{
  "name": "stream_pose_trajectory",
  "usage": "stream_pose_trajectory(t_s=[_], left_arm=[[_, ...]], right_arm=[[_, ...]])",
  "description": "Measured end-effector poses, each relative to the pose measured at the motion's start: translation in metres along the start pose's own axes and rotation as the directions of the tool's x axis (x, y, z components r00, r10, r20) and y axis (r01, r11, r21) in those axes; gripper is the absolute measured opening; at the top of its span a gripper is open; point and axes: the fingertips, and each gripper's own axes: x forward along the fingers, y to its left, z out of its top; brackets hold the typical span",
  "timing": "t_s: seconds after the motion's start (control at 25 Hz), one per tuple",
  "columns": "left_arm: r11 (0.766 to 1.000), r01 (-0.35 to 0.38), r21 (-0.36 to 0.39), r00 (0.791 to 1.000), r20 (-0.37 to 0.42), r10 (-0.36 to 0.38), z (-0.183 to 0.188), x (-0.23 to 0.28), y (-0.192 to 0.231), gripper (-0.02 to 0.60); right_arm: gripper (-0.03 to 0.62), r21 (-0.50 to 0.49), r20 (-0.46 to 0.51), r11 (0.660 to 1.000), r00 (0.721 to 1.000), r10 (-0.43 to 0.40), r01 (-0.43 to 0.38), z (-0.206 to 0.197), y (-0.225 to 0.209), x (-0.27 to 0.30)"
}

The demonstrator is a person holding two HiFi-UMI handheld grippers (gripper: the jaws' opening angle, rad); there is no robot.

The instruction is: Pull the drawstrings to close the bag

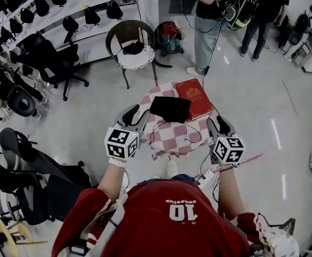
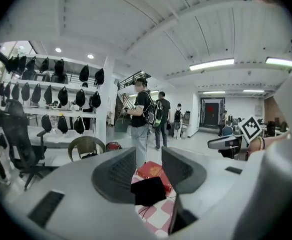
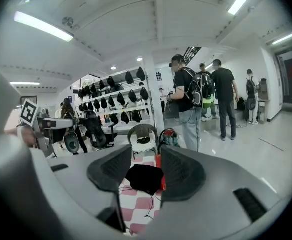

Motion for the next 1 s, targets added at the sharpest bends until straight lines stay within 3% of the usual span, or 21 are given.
stream_pose_trajectory(t_s=[0.12, 0.36, 0.68, 1.0], left_arm=[[1.0, 0.01, 0.011, 0.999, 0.047, -0.011, 0.022, -0.004, -0.008, 0.166], [0.999, 0.02, -0.051, 0.99, 0.142, -0.013, 0.061, -0.013, -0.013, 0.166], [0.998, -0.041, 0.051, 0.982, 0.184, 0.031, 0.089, -0.027, -0.023, 0.146], [0.997, -0.069, 0.03, 0.976, 0.209, 0.061, 0.089, -0.035, -0.027, 0.052]], right_arm=[[0.175, -0.009, 0.032, 1.0, 0.999, 0.007, -0.007, 0.017, 0.006, -0.009], [0.175, -0.02, 0.098, 0.999, 0.995, 0.028, -0.027, 0.05, 0.02, -0.025], [0.171, -0.072, 0.221, 0.997, 0.974, 0.045, -0.029, 0.101, 0.05, -0.047], [0.06, -0.089, 0.235, 0.996, 0.972, 0.01, 0.011, 0.106, 0.054, -0.055]])
